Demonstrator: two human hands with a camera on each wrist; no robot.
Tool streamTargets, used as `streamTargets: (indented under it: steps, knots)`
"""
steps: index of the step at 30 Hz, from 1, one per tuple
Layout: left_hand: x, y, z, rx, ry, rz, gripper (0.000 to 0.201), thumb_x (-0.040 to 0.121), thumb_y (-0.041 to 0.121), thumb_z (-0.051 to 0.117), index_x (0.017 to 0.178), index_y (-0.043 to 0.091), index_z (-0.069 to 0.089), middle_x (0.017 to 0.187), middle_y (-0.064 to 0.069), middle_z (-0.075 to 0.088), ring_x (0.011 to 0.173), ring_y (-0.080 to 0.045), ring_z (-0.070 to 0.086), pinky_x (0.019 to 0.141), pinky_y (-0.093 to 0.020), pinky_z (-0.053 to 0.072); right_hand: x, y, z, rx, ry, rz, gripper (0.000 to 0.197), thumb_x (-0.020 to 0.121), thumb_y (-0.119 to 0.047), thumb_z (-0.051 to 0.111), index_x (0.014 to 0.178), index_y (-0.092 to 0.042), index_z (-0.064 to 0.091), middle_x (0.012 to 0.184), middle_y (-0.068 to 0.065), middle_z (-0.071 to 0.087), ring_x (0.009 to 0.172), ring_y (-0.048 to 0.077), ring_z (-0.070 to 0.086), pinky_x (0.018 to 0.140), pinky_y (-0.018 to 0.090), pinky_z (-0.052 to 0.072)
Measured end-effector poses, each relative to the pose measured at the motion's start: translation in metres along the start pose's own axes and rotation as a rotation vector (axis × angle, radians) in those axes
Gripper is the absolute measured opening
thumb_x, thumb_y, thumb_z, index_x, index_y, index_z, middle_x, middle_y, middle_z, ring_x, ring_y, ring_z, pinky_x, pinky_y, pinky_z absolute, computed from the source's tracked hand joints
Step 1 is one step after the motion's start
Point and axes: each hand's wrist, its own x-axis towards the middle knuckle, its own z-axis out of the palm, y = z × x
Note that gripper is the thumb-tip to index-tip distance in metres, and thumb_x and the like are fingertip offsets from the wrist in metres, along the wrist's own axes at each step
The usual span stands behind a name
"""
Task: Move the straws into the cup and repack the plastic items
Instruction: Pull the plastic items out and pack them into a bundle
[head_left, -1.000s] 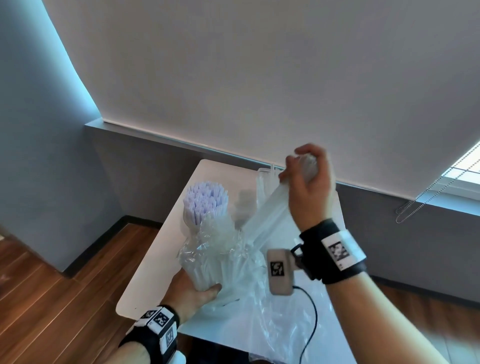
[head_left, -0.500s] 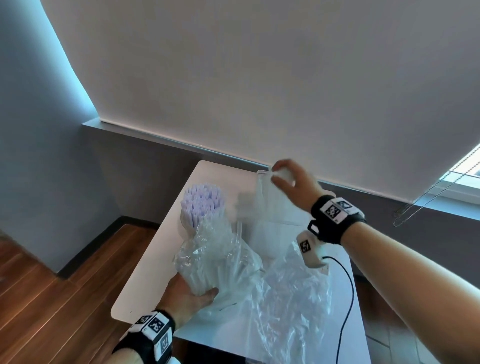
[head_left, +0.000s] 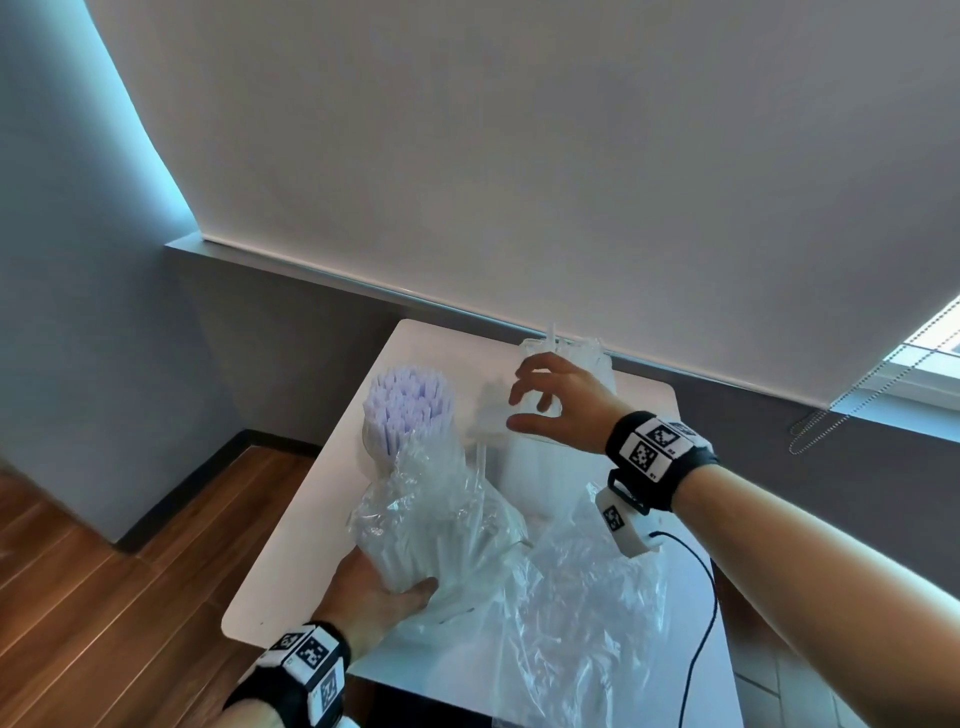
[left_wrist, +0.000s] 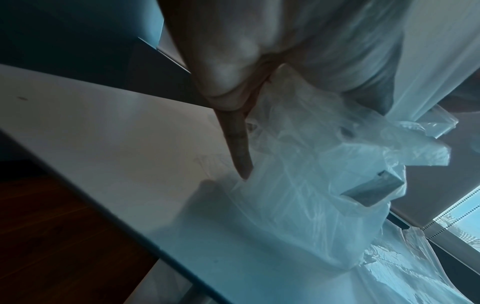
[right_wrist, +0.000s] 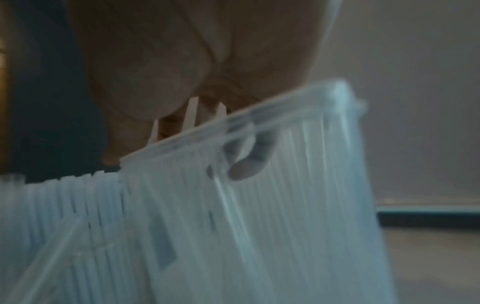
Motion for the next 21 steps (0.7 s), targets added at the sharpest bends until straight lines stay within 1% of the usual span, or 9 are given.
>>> streamTargets:
  steps: [2, 4, 8, 10, 11, 13, 16, 18, 21]
  knots:
    - [0.0, -0.002, 0.0, 0.002, -0.008, 0.002, 0.051, 0.067, 0.033, 0.088, 0.108, 0.033, 0.057, 0.103, 0.016, 0.065, 0.098, -0.003, 0.061, 0.093, -0.026, 0.049, -0.001, 0.004, 0.009, 0.041, 0.072, -0.027, 0.018, 0.084, -0.037, 0.075, 0.096, -0.025, 0.07, 0.115, -0.007, 0.05, 0.084, 0.009, 0.056, 0.083, 0.024, 0.049]
    - [0.0, -0.004, -0.001, 0.001, -0.013, 0.004, 0.051, 0.066, 0.034, 0.088, 0.108, 0.033, 0.059, 0.105, 0.016, 0.066, 0.1, -0.003, 0.062, 0.091, -0.024, 0.049, -0.002, 0.003, 0.016, 0.037, 0.1, -0.039, 0.014, 0.088, -0.03, 0.072, 0.095, -0.019, 0.07, 0.11, -0.004, 0.049, 0.078, 0.014, 0.055, 0.077, 0.02, 0.046]
    - [0.001, -0.004, -0.001, -0.001, -0.02, 0.0, 0.048, 0.066, 0.033, 0.088, 0.106, 0.034, 0.061, 0.104, 0.014, 0.068, 0.099, -0.003, 0.063, 0.093, -0.026, 0.05, 0.009, 0.006, 0.001, -0.094, 0.265, -0.093, 0.013, 0.087, -0.026, 0.072, 0.09, -0.013, 0.07, 0.102, 0.003, 0.057, 0.075, 0.014, 0.051, 0.075, 0.027, 0.045]
    - [0.0, -0.003, -0.001, -0.001, -0.029, 0.005, 0.047, 0.067, 0.032, 0.087, 0.106, 0.034, 0.061, 0.103, 0.014, 0.068, 0.099, -0.002, 0.063, 0.093, -0.026, 0.05, 0.019, 0.015, -0.02, -0.118, 0.313, -0.041, 0.014, 0.087, -0.027, 0.072, 0.096, -0.016, 0.071, 0.112, 0.006, 0.061, 0.087, 0.019, 0.057, 0.082, 0.031, 0.047]
    - [-0.001, -0.003, -0.002, -0.001, -0.032, 0.007, 0.046, 0.067, 0.03, 0.087, 0.106, 0.034, 0.061, 0.103, 0.014, 0.068, 0.098, -0.002, 0.063, 0.091, -0.024, 0.049, 0.022, 0.021, -0.028, -0.157, 0.271, -0.004, 0.021, 0.087, -0.03, 0.071, 0.106, -0.021, 0.07, 0.124, 0.004, 0.058, 0.101, 0.024, 0.058, 0.091, 0.035, 0.045]
    - [-0.001, -0.001, -0.002, -0.003, -0.034, 0.011, 0.046, 0.068, 0.03, 0.087, 0.107, 0.032, 0.063, 0.102, 0.014, 0.069, 0.097, 0.0, 0.064, 0.086, -0.018, 0.048, 0.024, 0.032, -0.038, -0.331, 0.077, 0.059, 0.043, 0.089, -0.044, 0.066, 0.129, -0.038, 0.055, 0.15, -0.004, 0.039, 0.131, 0.033, 0.039, 0.107, 0.047, 0.032]
    - [-0.003, 0.002, -0.002, 0.004, -0.036, 0.028, 0.04, 0.07, 0.028, 0.086, 0.101, 0.035, 0.063, 0.099, 0.017, 0.069, 0.09, 0.008, 0.063, 0.078, -0.007, 0.045, 0.023, 0.04, -0.042, -0.419, -0.124, 0.169, 0.065, 0.088, -0.058, 0.059, 0.145, -0.052, 0.027, 0.161, -0.02, 0.008, 0.148, 0.028, 0.006, 0.112, 0.059, 0.018]
    - [-0.004, 0.003, -0.002, 0.009, -0.033, 0.028, 0.039, 0.071, 0.028, 0.086, 0.101, 0.036, 0.063, 0.098, 0.019, 0.068, 0.09, 0.01, 0.062, 0.075, -0.005, 0.044, 0.024, 0.045, -0.041, -0.365, -0.135, 0.189, 0.071, 0.086, -0.062, 0.059, 0.145, -0.055, 0.02, 0.161, -0.023, 0.005, 0.149, 0.025, 0.004, 0.111, 0.062, 0.018]
    - [-0.006, 0.005, -0.002, 0.007, -0.021, 0.019, 0.038, 0.07, 0.027, 0.086, 0.1, 0.034, 0.064, 0.095, 0.019, 0.069, 0.089, 0.007, 0.063, 0.078, -0.008, 0.047, 0.025, 0.048, -0.035, -0.308, -0.078, 0.163, 0.08, 0.082, -0.059, 0.066, 0.146, -0.054, 0.018, 0.157, -0.017, 0.024, 0.143, 0.025, 0.022, 0.103, 0.063, 0.029]
